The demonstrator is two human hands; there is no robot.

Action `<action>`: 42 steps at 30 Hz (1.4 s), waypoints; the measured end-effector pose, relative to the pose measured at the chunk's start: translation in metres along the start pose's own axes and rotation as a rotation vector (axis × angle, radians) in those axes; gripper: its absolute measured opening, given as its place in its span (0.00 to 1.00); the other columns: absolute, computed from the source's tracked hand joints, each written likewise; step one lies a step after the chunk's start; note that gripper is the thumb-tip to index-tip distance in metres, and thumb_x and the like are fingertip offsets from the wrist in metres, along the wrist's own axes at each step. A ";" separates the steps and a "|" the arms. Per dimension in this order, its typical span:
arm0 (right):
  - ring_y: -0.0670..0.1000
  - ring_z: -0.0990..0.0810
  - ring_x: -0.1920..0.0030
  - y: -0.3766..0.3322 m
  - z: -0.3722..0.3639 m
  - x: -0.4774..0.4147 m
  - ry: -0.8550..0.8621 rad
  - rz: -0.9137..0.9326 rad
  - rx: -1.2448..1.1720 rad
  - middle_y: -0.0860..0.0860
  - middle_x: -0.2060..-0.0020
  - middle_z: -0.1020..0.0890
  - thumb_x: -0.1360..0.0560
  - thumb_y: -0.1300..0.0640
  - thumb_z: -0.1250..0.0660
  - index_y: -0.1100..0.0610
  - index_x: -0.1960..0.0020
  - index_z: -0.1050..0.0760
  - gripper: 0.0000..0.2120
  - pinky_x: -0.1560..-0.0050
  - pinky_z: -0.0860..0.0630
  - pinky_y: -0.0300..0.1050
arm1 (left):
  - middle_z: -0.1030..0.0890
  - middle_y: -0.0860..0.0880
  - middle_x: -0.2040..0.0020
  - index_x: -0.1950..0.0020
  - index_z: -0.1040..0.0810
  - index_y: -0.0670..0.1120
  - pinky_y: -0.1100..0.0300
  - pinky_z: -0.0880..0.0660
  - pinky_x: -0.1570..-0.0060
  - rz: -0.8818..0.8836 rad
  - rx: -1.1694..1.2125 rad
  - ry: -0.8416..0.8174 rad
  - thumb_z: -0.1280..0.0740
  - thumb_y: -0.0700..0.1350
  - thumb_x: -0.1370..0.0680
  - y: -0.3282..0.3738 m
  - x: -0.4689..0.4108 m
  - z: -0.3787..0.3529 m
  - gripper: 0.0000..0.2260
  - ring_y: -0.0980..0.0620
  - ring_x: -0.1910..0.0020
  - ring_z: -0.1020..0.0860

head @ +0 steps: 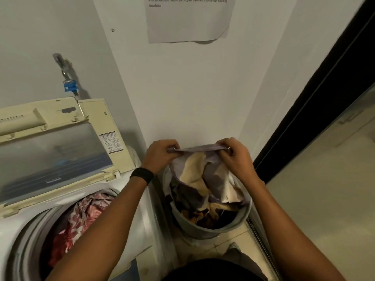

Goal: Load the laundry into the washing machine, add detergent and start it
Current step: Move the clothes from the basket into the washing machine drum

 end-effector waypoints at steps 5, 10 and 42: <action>0.47 0.20 0.55 -0.006 0.010 -0.006 -0.077 -0.004 -0.097 0.46 0.57 0.19 0.25 0.64 0.30 0.50 0.47 0.17 0.12 0.54 0.24 0.40 | 0.20 0.44 0.57 0.54 0.21 0.46 0.61 0.27 0.53 0.047 0.325 0.115 0.30 0.46 0.18 0.010 0.007 0.004 0.07 0.54 0.56 0.22; 0.44 0.19 0.62 -0.036 -0.021 -0.003 -0.142 0.009 -0.246 0.45 0.63 0.17 0.18 0.51 0.31 0.55 0.51 0.16 0.09 0.61 0.27 0.37 | 0.22 0.47 0.41 0.35 0.28 0.44 0.65 0.25 0.46 -0.003 0.474 0.000 0.41 0.45 0.13 0.042 0.007 -0.024 0.09 0.60 0.44 0.22; 0.42 0.28 0.71 -0.026 -0.032 0.023 -0.122 -0.126 -0.313 0.44 0.70 0.22 0.19 0.51 0.30 0.56 0.51 0.26 0.10 0.67 0.34 0.36 | 0.21 0.51 0.61 0.53 0.30 0.44 0.63 0.24 0.55 0.202 0.501 0.513 0.45 0.47 0.12 0.051 0.003 -0.022 0.12 0.55 0.60 0.21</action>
Point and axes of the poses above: each hand's wrist, its own x-axis away from the middle knuckle, its own z-axis out of the back of the hand, y = z × x, the point moved 5 cm from there along -x, towards the middle knuckle
